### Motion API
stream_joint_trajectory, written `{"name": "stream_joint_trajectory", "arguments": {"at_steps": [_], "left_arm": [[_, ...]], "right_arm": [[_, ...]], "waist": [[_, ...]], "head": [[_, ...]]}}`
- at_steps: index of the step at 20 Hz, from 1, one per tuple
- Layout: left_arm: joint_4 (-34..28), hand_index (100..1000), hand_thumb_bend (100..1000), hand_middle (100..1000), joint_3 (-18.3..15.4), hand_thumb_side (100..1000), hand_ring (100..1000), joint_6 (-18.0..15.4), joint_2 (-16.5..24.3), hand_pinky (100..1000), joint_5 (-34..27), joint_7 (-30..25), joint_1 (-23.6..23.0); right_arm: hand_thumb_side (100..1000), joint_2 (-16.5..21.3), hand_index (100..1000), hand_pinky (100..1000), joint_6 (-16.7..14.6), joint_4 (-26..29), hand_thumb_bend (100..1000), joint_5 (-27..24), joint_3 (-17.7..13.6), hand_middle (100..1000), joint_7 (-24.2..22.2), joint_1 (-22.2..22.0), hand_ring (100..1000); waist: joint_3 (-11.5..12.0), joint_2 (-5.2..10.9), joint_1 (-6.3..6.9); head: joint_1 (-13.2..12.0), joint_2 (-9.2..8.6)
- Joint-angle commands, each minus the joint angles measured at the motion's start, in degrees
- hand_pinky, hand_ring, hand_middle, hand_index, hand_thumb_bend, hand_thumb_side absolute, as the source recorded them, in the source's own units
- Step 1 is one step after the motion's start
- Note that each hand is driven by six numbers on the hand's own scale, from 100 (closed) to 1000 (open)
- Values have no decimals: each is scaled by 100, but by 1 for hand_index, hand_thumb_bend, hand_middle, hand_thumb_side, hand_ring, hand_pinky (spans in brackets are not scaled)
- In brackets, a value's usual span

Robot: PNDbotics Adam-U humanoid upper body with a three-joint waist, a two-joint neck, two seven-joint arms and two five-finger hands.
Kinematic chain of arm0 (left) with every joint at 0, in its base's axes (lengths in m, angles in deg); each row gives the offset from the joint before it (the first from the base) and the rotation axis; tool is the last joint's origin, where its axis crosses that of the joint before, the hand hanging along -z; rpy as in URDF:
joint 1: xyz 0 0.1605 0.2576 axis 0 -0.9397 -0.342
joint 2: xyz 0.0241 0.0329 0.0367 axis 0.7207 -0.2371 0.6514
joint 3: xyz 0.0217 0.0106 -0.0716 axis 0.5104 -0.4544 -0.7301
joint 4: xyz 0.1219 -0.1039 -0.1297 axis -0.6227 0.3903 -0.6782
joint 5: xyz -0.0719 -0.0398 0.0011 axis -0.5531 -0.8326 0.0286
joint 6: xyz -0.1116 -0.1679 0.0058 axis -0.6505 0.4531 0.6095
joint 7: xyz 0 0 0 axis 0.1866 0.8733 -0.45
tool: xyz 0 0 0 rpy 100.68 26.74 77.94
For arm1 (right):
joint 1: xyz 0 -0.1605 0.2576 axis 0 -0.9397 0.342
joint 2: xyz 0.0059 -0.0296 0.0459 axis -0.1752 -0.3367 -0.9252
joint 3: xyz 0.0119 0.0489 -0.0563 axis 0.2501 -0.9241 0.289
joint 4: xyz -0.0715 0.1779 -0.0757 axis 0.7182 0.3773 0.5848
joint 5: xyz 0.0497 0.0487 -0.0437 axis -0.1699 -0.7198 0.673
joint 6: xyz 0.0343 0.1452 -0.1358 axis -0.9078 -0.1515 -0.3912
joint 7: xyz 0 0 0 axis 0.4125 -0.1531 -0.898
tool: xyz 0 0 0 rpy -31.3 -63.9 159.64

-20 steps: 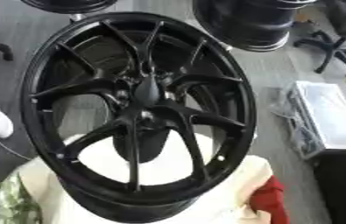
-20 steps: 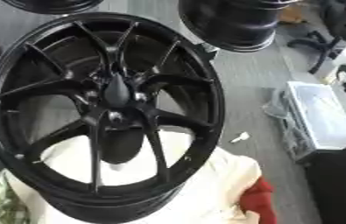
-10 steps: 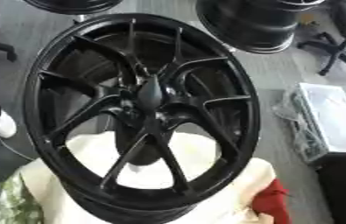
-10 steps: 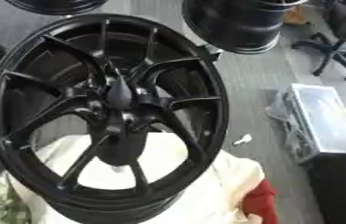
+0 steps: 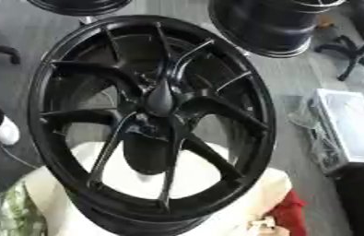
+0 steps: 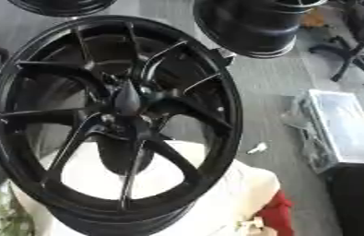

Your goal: Pull the pin out of the wheel hub.

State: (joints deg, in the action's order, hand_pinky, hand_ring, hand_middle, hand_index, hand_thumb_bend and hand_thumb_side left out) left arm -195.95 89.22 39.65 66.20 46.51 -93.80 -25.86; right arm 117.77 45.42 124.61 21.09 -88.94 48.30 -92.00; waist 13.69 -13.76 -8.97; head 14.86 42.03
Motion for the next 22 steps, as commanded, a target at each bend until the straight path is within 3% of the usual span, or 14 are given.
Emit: {"name": "stream_joint_trajectory", "arguments": {"at_steps": [1,5,8,14,19,22], "left_arm": [[-155,822,100,844,62,603,1000,190,-135,784,-235,-12,234],[-68,822,100,844,157,618,1000,547,-482,784,-556,-76,546],[-12,822,100,844,189,629,1000,828,-714,784,-689,-113,755],[19,822,100,845,228,646,1000,1388,-1117,784,-851,-123,1084],[17,822,100,845,219,655,1000,1860,-1387,784,-899,-117,1230],[-10,822,100,845,217,654,1000,1979,-1462,783,-860,-150,1250]], "right_arm": [[590,60,797,741,-213,528,100,-306,-447,674,307,288,666],[583,-312,786,744,-574,987,100,-673,-490,674,674,877,666],[594,-507,776,730,-856,690,100,-954,-428,663,955,1292,652],[604,-683,754,714,-1335,207,100,-1423,-388,628,1514,1724,618],[608,-804,764,716,-1440,230,100,-1339,-314,621,1658,1877,611],[609,-852,762,716,-1409,273,100,-1303,-329,619,1624,1949,608]], "waist": [[47,124,70],[95,80,94],[118,21,103],[182,-74,136],[209,-135,154],[222,-173,177]], "head": [[57,-3],[57,-69],[75,-137],[96,-297],[121,-418],[125,-463]]}}
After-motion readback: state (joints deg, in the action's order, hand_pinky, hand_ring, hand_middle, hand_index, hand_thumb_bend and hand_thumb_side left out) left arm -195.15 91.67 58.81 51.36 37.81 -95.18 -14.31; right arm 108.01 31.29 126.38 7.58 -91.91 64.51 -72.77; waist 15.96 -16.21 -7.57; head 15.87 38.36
